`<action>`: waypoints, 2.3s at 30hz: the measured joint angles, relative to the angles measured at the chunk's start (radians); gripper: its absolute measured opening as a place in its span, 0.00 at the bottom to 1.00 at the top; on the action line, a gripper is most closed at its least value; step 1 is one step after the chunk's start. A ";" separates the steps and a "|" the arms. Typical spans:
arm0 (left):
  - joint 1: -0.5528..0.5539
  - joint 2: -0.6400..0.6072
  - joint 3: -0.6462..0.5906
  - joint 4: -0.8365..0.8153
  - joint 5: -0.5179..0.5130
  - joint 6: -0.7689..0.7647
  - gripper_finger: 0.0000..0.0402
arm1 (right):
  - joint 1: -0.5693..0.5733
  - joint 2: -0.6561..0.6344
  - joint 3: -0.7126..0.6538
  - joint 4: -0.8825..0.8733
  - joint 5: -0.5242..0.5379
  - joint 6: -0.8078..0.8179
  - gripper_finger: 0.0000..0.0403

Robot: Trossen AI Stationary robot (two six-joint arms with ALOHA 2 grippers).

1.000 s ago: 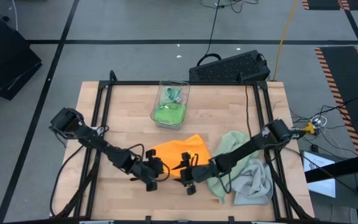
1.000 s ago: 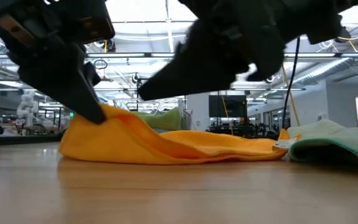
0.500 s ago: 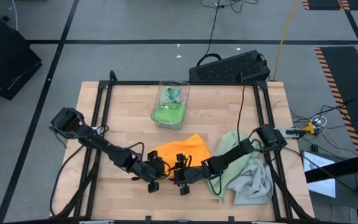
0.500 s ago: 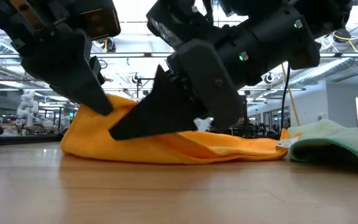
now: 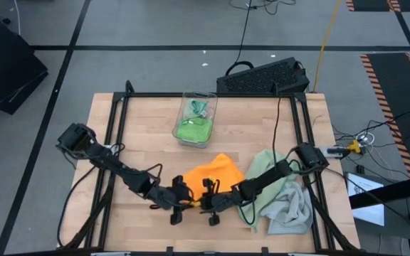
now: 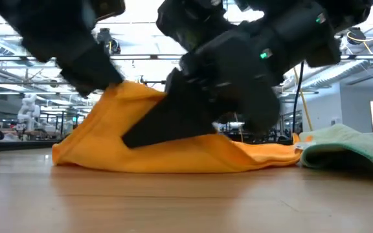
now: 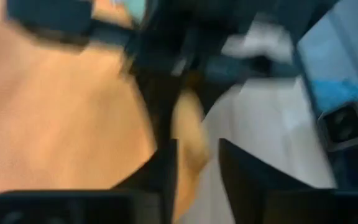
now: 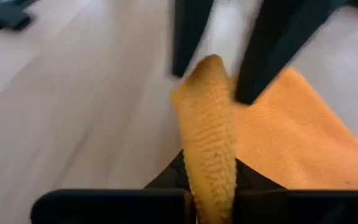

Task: Fold microfiber towels
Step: Fold the yellow towel

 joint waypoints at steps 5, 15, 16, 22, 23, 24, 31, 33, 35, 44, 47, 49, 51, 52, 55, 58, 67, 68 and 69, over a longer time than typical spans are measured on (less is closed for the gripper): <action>-0.065 0.001 -0.001 -0.087 -0.094 0.005 0.54 | 0.037 -0.044 0.000 -0.117 -0.002 0.007 0.01; -0.264 0.009 -0.001 -0.130 -0.374 0.169 0.69 | 0.082 -0.057 0.000 -0.163 0.004 0.046 0.01; -0.278 0.021 -0.001 -0.125 -0.388 0.173 0.69 | 0.087 -0.063 0.000 -0.164 0.004 0.051 0.01; -0.344 0.126 -0.002 -0.093 -0.515 0.240 0.66 | 0.109 -0.123 -0.001 -0.178 0.004 0.069 0.01; -0.351 0.141 -0.002 -0.090 -0.542 0.246 0.66 | 0.111 -0.139 -0.001 -0.188 0.004 0.073 0.01; -0.356 0.157 -0.002 -0.079 -0.563 0.247 0.66 | 0.113 -0.155 -0.002 -0.209 0.004 0.078 0.01; -0.370 0.199 -0.001 0.017 -0.576 0.249 0.66 | 0.114 -0.239 -0.069 -0.228 0.006 0.128 0.01; -0.363 0.222 -0.001 0.064 -0.592 0.266 0.66 | 0.114 -0.258 -0.093 -0.204 0.011 0.131 0.01; -0.350 0.257 -0.001 0.128 -0.592 0.289 0.66 | 0.112 -0.269 -0.111 -0.180 0.037 0.131 0.01; -0.333 0.339 0.035 0.198 -0.683 0.397 0.66 | 0.096 -0.299 -0.123 -0.181 0.085 0.128 0.01; -0.334 0.340 0.038 0.192 -0.731 0.397 0.65 | 0.086 -0.303 -0.123 -0.184 0.085 0.128 0.01; -0.333 0.341 0.038 0.186 -0.758 0.380 0.63 | 0.079 -0.303 -0.123 -0.186 0.087 0.130 0.01; -0.333 0.342 0.038 0.183 -0.780 0.363 0.56 | 0.075 -0.303 -0.123 -0.187 0.087 0.130 0.01; -0.332 0.342 0.038 0.184 -0.780 0.360 0.52 | 0.074 -0.303 -0.123 -0.186 0.087 0.130 0.01; -0.332 0.342 0.038 0.185 -0.778 0.354 0.37 | 0.073 -0.303 -0.123 -0.186 0.085 0.130 0.01; -0.333 0.342 0.038 0.193 -0.776 0.339 0.24 | 0.073 -0.303 -0.123 -0.189 0.084 0.131 0.01; -0.369 0.342 0.038 0.196 -0.777 0.294 0.07 | 0.072 -0.303 -0.123 -0.207 0.084 0.138 0.01; -0.375 0.342 0.038 0.202 -0.781 0.295 0.06 | 0.072 -0.303 -0.123 -0.211 0.084 0.141 0.01; -0.380 0.342 0.038 0.206 -0.786 0.295 0.06 | 0.072 -0.303 -0.123 -0.214 0.084 0.142 0.01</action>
